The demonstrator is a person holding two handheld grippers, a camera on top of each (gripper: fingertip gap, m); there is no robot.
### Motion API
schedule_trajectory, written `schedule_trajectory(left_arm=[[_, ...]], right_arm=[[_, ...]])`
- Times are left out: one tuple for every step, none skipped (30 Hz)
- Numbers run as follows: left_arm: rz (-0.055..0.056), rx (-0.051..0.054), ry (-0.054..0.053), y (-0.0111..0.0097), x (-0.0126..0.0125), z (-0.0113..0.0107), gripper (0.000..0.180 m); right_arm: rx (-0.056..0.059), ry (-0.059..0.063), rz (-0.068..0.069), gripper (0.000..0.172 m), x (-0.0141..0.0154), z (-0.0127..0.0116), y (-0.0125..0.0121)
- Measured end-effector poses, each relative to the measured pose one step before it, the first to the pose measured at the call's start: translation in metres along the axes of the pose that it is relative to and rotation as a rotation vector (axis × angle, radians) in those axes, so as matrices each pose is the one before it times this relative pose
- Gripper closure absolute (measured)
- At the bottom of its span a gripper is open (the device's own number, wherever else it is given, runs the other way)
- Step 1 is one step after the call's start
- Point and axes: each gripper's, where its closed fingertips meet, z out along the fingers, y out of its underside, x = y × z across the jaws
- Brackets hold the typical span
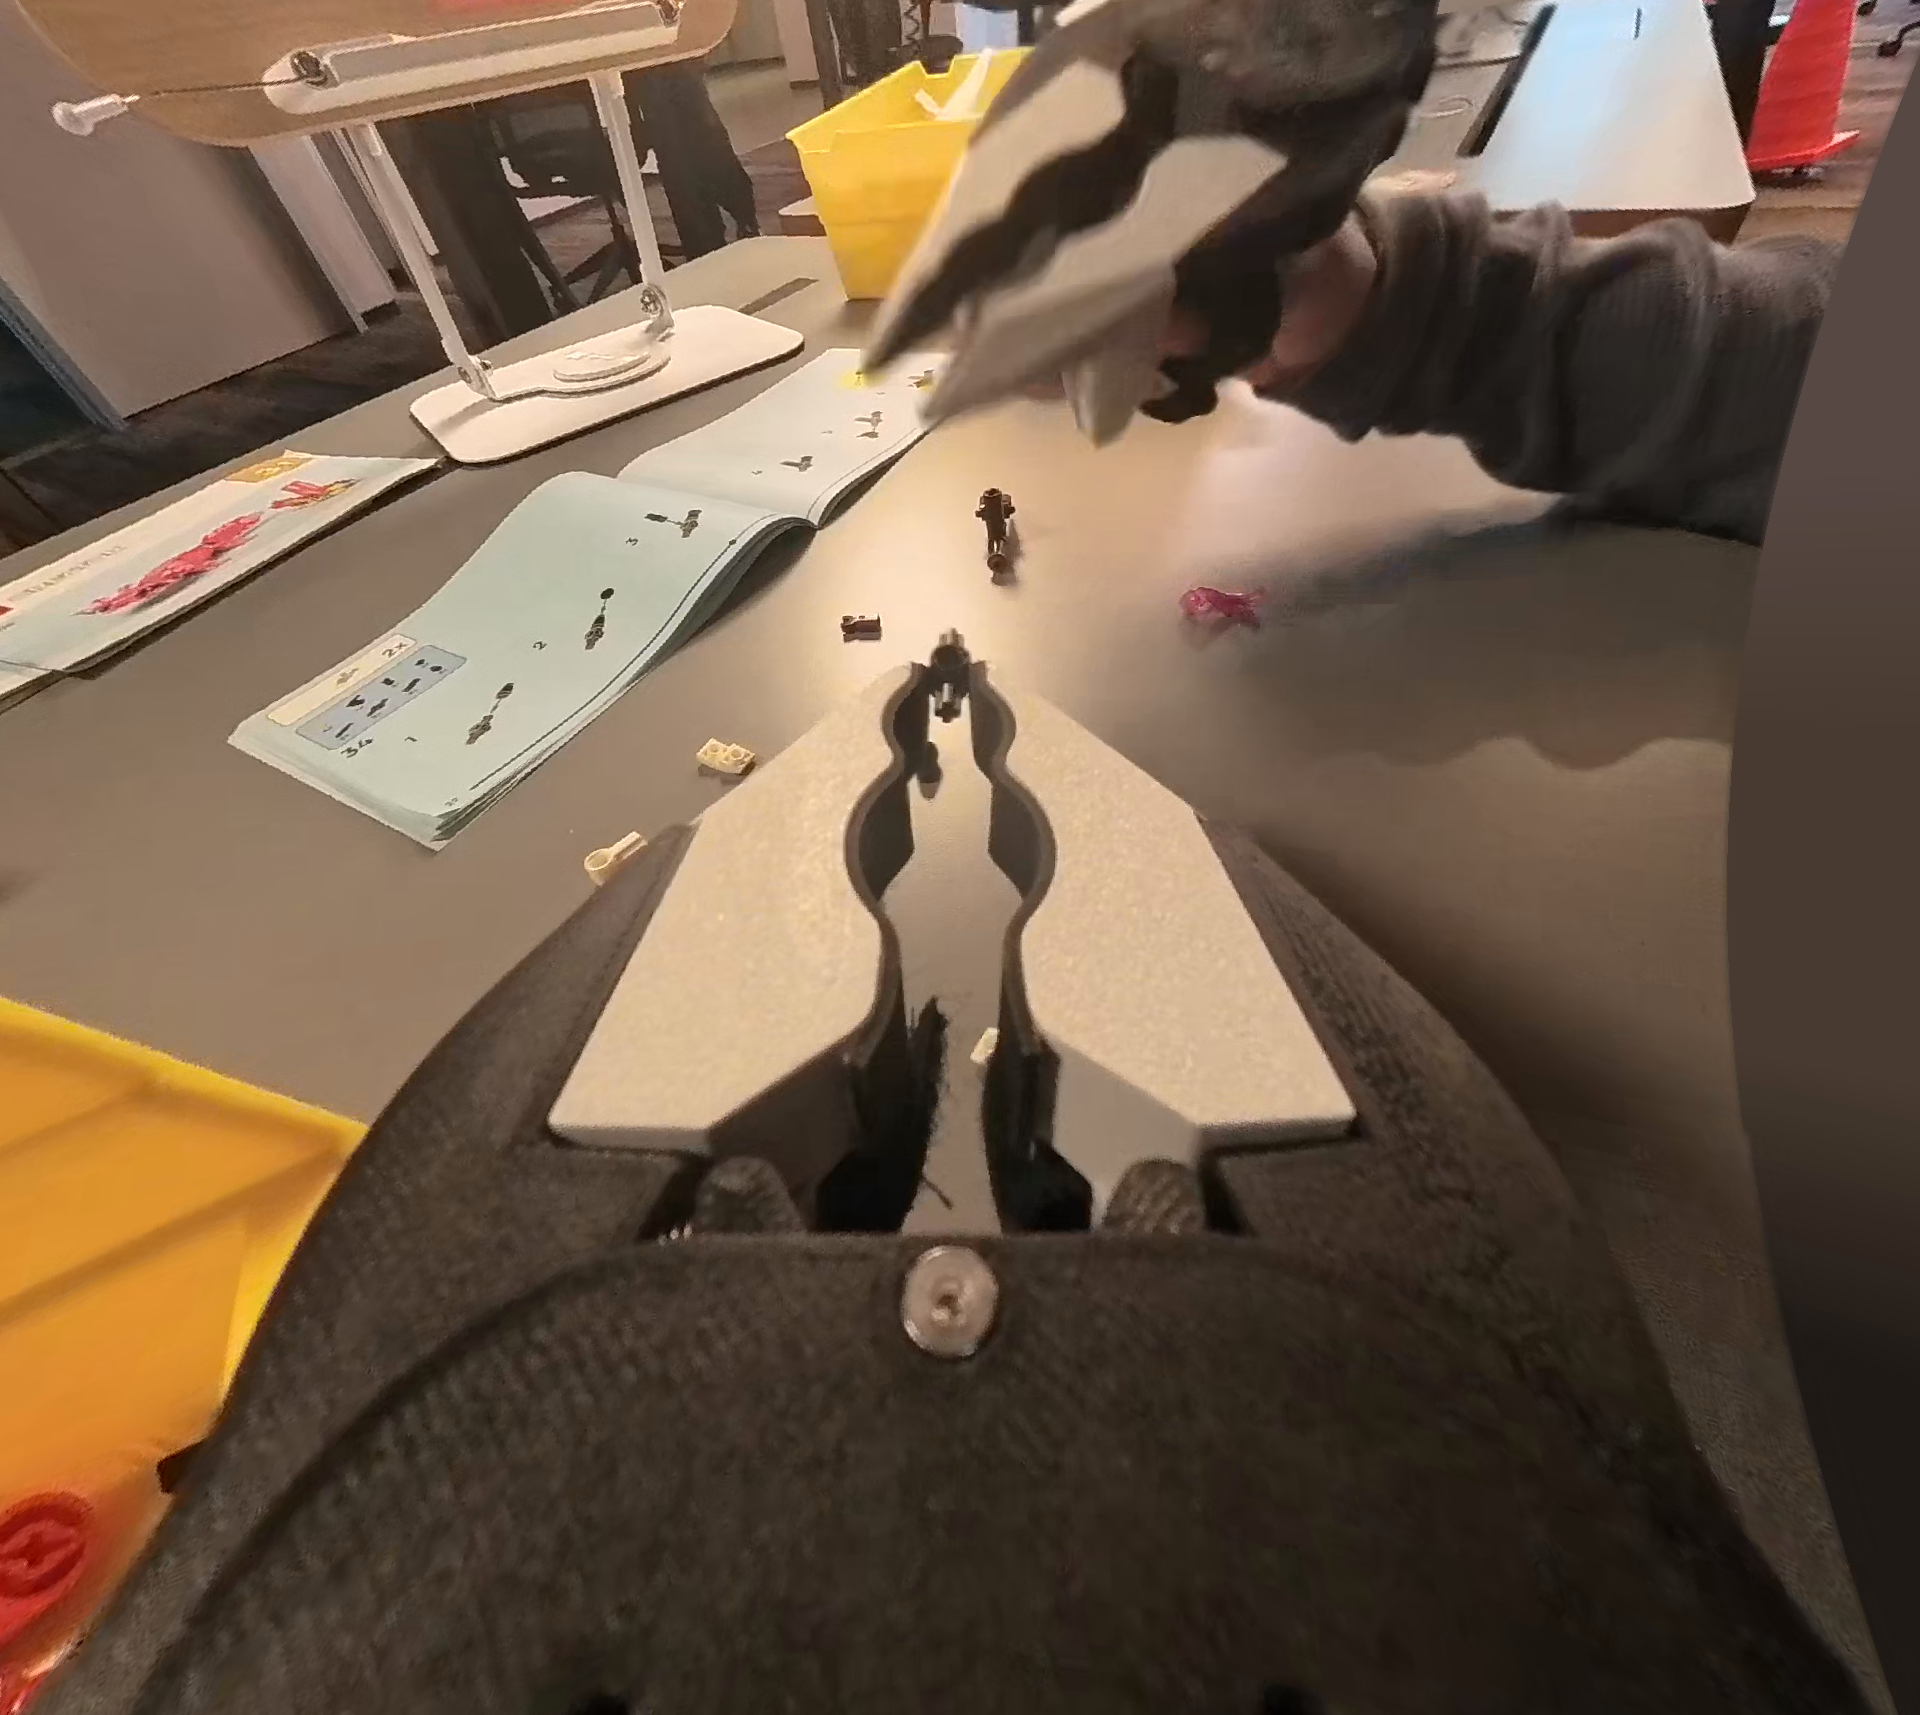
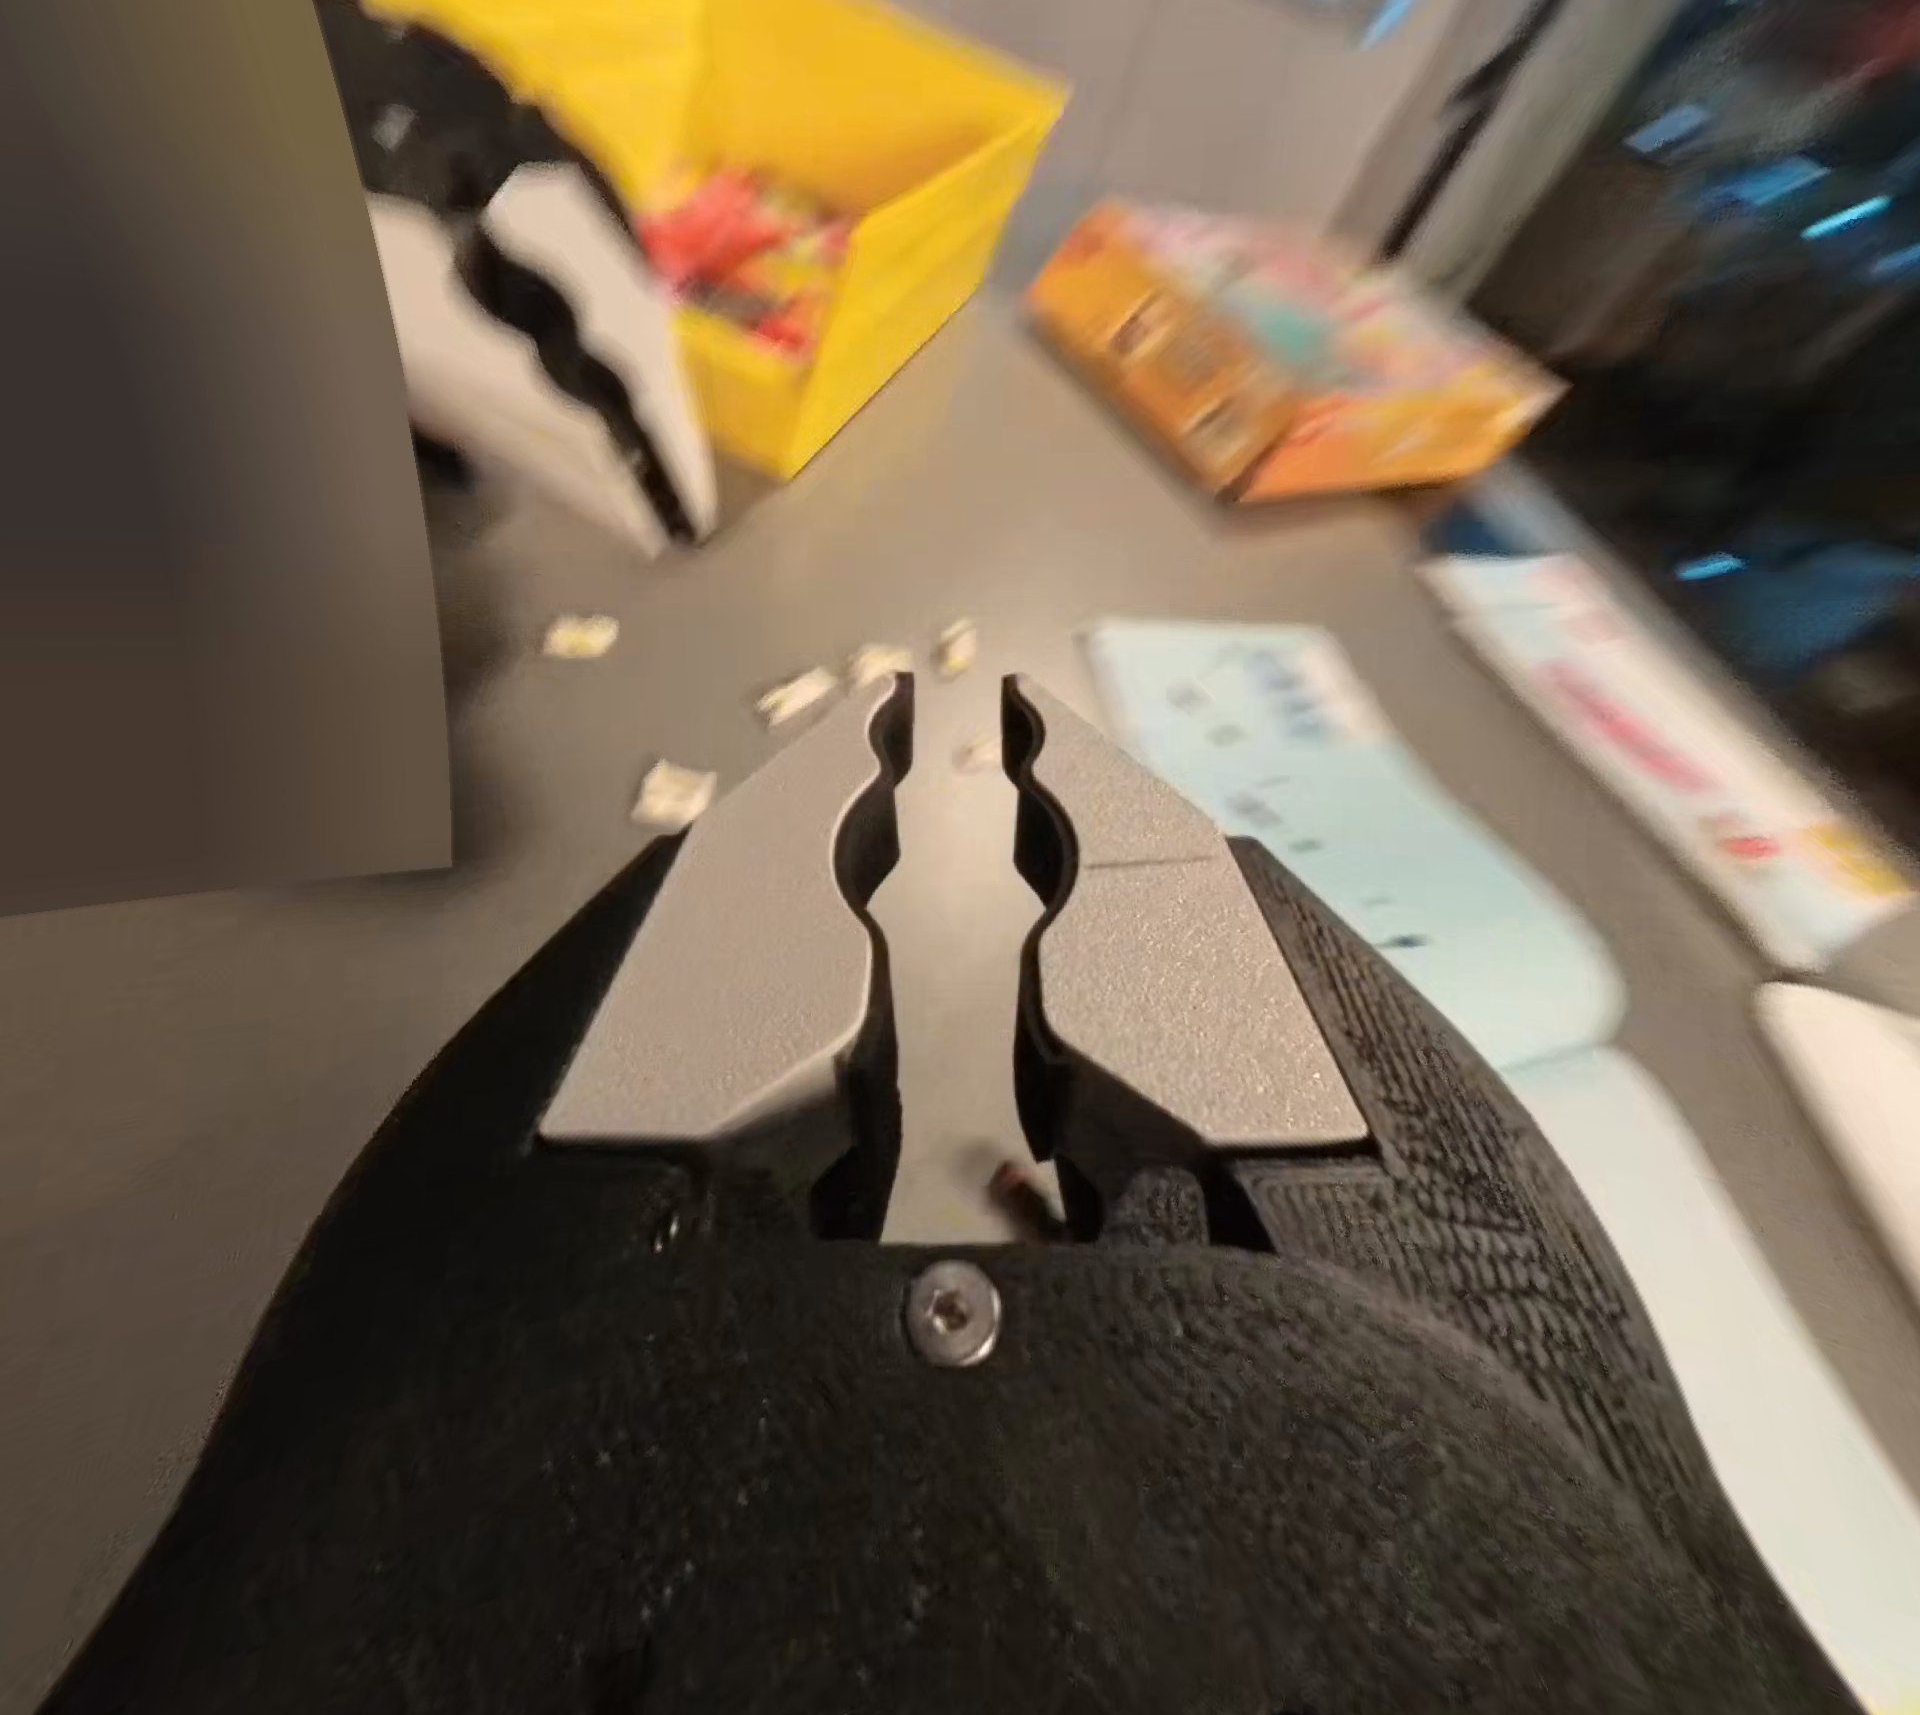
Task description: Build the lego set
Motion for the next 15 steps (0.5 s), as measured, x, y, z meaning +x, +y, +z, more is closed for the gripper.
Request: schedule_trajectory(left_arm=[[0.0019, -0.0021, 0.0044, 0.00028, 0.00072, 0.00025, 0.175], [0.0015, -0.0020, 0.0026, 0.00029, 0.00040, 0.00020, 0.175], [0.0018, -0.0013, 0.0023, 0.00010, 0.00039, 0.00015, 0.175], [0.0018, 0.0000, 0.0017, -0.00003, 0.00033, 0.00003, 0.175], [0.0015, 0.0002, 0.0007, 0.00005, 0.00029, -0.00002, 0.175], [0.0011, 0.0004, 0.0004, -0.00003, 0.00010, -0.00014, 0.175], [0.0005, 0.0011, 0.0004, -0.00014, 0.00013, -0.00009, 0.175], [0.0007, 0.0006, 0.0000, -0.00010, 0.00009, 0.00002, 0.175], [0.0014, -0.0004, 0.0002, 0.00014, 0.00009, -0.00003, 0.175], [0.0009, -0.0006, 0.0001, 0.00004, 0.00011, 0.00006, 0.175], [0.0003, -0.0004, -0.0001, 0.00013, 0.00006, 0.00004, 0.175], [-0.0003, 0.0001, -0.0004, 0.00000, -0.00011, -0.00004, 0.175], [-0.0008, 0.0007, 0.0004, -0.00015, -0.00007, -0.00008, 0.175], [-0.0007, 0.0005, 0.0007, -0.00005, 0.00007, -0.00002, 0.175], [0.0003, -0.0007, 0.0006, 0.00008, 0.00014, 0.00000, 0.175]], right_arm=[[-0.0853, -0.0992, 0.0109, 0.157, -0.01329, 0.00510, 0.01373], [-0.0724, -0.0706, 0.0029, 0.157, -0.00910, 0.00603, 0.01173], [-0.0546, -0.0458, -0.0071, 0.157, -0.00585, 0.00622, 0.00819], [-0.0428, -0.0426, -0.0113, 0.157, -0.00559, 0.00579, 0.00480], [-0.0361, -0.0352, -0.0122, 0.157, -0.00448, 0.00499, 0.00253], [-0.0273, -0.0255, -0.0168, 0.157, -0.00282, 0.00423, 0.00082], [-0.0215, -0.0223, -0.0174, 0.157, -0.00183, 0.00358, -0.00020], [-0.0222, -0.0215, -0.0116, 0.156, -0.00097, 0.00339, -0.00017], [-0.0270, -0.0212, -0.0066, 0.156, -0.00036, 0.00328, 0.00071], [-0.0289, -0.0178, -0.0069, 0.156, 0.00033, 0.00282, 0.00104], [-0.0287, -0.0134, -0.0106, 0.156, 0.00067, 0.00239, 0.00076], [-0.0305, -0.0119, -0.0142, 0.156, 0.00071, 0.00192, 0.00084], [-0.0320, -0.0121, -0.0161, 0.156, 0.00054, 0.00146, 0.00064], [-0.0338, -0.0137, -0.0167, 0.156, 0.00053, 0.00096, 0.00060], [-0.0354, -0.0150, -0.0169, 0.156, 0.00056, 0.00065, 0.00079]])
